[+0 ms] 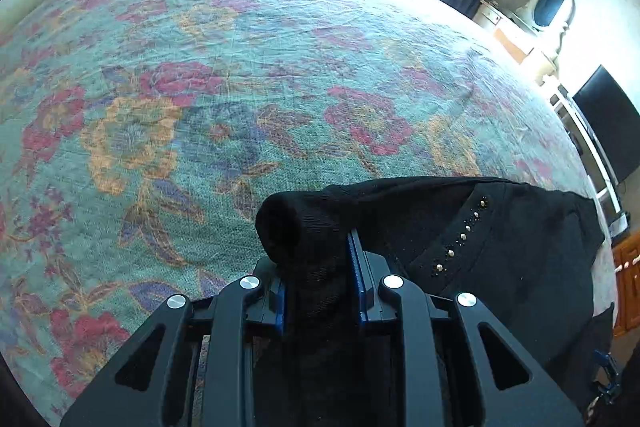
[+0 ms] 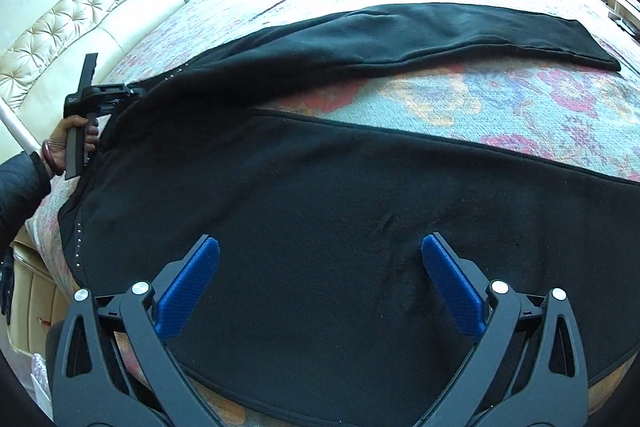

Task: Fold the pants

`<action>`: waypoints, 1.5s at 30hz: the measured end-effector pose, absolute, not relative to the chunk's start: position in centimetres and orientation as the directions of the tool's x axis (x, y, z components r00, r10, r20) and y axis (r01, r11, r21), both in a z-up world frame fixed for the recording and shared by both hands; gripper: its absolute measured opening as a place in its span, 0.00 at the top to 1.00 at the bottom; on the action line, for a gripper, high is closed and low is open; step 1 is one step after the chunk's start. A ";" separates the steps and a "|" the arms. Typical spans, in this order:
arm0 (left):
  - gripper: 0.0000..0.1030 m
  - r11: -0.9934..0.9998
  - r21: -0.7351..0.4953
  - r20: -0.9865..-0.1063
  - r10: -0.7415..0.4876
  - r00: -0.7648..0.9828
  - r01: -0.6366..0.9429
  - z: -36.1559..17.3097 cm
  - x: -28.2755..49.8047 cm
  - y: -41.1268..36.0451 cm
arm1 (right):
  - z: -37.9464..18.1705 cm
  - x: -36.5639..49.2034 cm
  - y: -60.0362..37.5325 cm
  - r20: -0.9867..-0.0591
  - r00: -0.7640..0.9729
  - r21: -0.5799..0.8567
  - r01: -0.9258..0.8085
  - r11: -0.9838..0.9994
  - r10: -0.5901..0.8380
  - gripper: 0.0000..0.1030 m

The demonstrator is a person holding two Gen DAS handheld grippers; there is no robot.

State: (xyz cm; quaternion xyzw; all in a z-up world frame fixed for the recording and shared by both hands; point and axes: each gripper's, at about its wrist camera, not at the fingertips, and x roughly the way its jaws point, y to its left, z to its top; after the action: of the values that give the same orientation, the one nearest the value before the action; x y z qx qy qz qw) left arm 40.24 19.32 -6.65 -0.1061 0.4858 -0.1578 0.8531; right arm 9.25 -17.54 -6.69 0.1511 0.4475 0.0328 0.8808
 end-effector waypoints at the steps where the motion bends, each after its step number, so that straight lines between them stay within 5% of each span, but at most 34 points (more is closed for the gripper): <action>1: 0.80 0.921 -0.355 -0.788 -0.388 0.478 0.161 -6.7 40.3 19.6 | -6.2 9.9 -17.9 -0.765 0.602 0.319 0.048 0.947 0.227 0.02; 4: 0.88 0.918 -0.359 -0.790 -0.395 0.469 0.169 -6.6 40.3 19.5 | -3.8 13.2 -19.5 -0.704 0.636 0.343 -0.083 0.936 0.315 0.02; 8: 0.92 0.921 -0.347 -0.795 -0.388 0.467 0.175 -6.1 40.3 19.1 | -0.4 21.0 -22.5 -0.686 0.691 0.144 -0.175 0.974 0.226 0.02; 12: 0.93 0.922 -0.353 -0.797 -0.387 0.464 0.162 -6.3 40.3 18.9 | -0.5 31.6 -24.7 -0.753 0.627 0.033 -0.267 0.963 0.200 0.02; 14: 0.93 0.920 -0.355 -0.797 -0.389 0.462 0.163 -6.6 40.3 19.0 | -1.9 35.8 -25.0 -0.806 0.565 -0.012 -0.315 0.949 0.178 0.13; 15: 0.93 0.920 -0.357 -0.797 -0.390 0.461 0.162 -6.7 40.4 19.0 | -2.6 37.6 -25.0 -0.829 0.530 -0.017 -0.340 0.940 0.177 0.36; 17: 0.92 0.919 -0.359 -0.795 -0.392 0.462 0.161 -6.9 40.5 19.0 | -4.0 40.5 -24.7 -0.873 0.452 -0.007 -0.389 0.921 0.184 0.50; 19: 0.92 0.917 -0.368 -0.793 -0.396 0.463 0.155 -7.1 40.5 19.0 | -5.5 41.9 -23.9 -0.904 0.385 0.004 -0.426 0.905 0.185 0.46; 20: 0.92 0.915 -0.372 -0.791 -0.400 0.462 0.156 -7.2 40.6 19.1 | -6.1 42.1 -23.6 -0.911 0.367 0.007 -0.444 0.896 0.189 0.39; 21: 0.92 0.914 -0.375 -0.791 -0.404 0.460 0.158 -7.2 40.6 19.1 | -6.5 42.2 -23.3 -0.915 0.356 0.005 -0.459 0.889 0.190 0.23; 22: 0.92 0.913 -0.376 -0.791 -0.406 0.458 0.160 -7.3 40.7 19.1 | -7.1 42.4 -23.0 -0.923 0.335 0.007 -0.473 0.881 0.187 0.20; 23: 0.92 0.913 -0.375 -0.793 -0.407 0.454 0.163 -7.3 40.8 19.1 | -7.9 42.5 -22.8 -0.937 0.310 -0.008 -0.481 0.877 0.162 0.21; 25: 0.92 0.912 -0.378 -0.795 -0.408 0.449 0.160 -7.2 41.0 19.2 | -9.1 43.0 -23.1 -0.955 0.238 0.051 -0.459 0.887 0.178 0.38; 27: 0.92 0.912 -0.381 -0.793 -0.407 0.453 0.152 -6.9 41.1 19.1 | -8.5 42.6 -23.3 -0.947 0.251 0.072 -0.443 0.894 0.200 0.86; 28: 0.92 0.912 -0.379 -0.790 -0.406 0.459 0.155 -6.9 41.0 19.0 | -8.0 42.2 -23.2 -0.943 0.268 0.064 -0.439 0.896 0.199 0.89; 38: 0.92 0.826 -0.520 -0.583 -0.529 0.617 0.217 -2.0 35.4 20.9 | 0.2 28.3 -20.4 -0.721 0.688 -0.276 -0.393 0.877 0.081 0.91; 45: 0.91 0.772 -0.566 -0.521 -0.606 0.601 0.289 -0.6 25.4 23.2 | -0.5 12.1 -17.4 -0.634 0.772 -0.407 -0.391 0.826 0.053 0.90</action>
State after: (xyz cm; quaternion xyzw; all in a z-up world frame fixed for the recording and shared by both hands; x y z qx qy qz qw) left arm 25.35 23.21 -0.64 -0.2178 0.3649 -0.2579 0.8677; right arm 12.08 -17.40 -0.47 -0.2682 0.3147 0.1230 0.9022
